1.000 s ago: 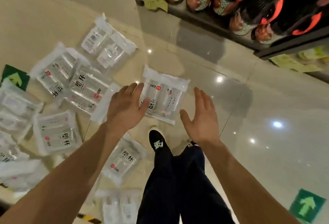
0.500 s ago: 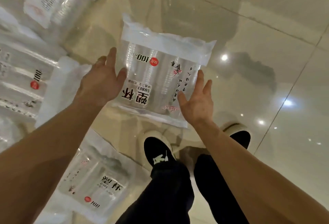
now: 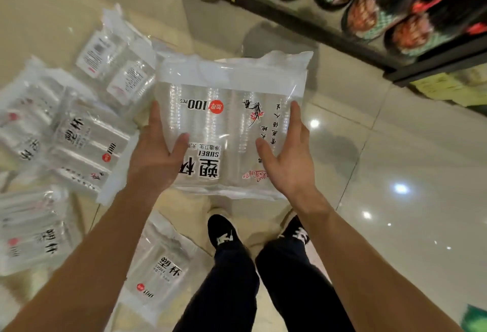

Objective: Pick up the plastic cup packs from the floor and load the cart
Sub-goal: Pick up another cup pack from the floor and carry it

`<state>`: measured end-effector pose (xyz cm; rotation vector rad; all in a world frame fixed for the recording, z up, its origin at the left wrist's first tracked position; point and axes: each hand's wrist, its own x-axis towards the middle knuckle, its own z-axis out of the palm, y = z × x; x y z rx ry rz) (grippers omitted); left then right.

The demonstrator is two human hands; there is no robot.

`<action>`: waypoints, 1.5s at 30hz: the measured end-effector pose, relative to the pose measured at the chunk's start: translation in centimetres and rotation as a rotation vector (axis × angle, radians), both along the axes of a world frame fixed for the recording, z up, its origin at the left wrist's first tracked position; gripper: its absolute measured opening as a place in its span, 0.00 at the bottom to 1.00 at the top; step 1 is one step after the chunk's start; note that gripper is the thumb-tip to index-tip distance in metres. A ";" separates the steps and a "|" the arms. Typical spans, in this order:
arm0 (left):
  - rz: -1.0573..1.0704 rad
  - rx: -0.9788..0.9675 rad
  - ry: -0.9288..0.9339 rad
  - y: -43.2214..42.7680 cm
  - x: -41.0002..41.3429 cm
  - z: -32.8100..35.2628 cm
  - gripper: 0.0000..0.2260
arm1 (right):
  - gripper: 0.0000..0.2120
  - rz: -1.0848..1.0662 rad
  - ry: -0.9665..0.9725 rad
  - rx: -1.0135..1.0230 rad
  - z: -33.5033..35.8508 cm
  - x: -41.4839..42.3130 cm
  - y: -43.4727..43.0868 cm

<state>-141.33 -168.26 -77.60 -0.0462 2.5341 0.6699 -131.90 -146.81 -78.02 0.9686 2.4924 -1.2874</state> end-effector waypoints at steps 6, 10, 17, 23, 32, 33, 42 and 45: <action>0.114 0.078 0.184 1.7 -3.6 25.2 0.34 | 0.42 0.071 0.198 0.091 25.0 -4.8 2.4; 0.129 0.106 0.307 1.7 -5.0 42.1 0.33 | 0.41 0.131 0.288 0.168 41.8 -7.4 3.2; 0.069 0.166 0.543 0.7 -5.2 63.9 0.30 | 0.39 0.152 0.523 0.268 65.1 -8.3 4.2; -0.034 0.223 0.631 3.2 -4.0 73.6 0.26 | 0.37 0.094 0.535 0.340 74.9 -5.4 5.7; -0.214 0.230 0.666 12.5 0.1 78.8 0.28 | 0.36 -0.090 0.549 0.369 79.3 3.1 12.7; -0.239 0.221 0.676 13.9 0.8 78.9 0.29 | 0.36 -0.118 0.535 0.386 79.6 4.4 13.8; -0.556 0.327 0.681 33.5 13.3 80.4 0.33 | 0.37 -0.377 0.557 0.490 80.5 23.0 29.4; -0.631 0.378 0.650 41.3 19.5 80.5 0.32 | 0.36 -0.452 0.558 0.539 80.9 30.6 35.7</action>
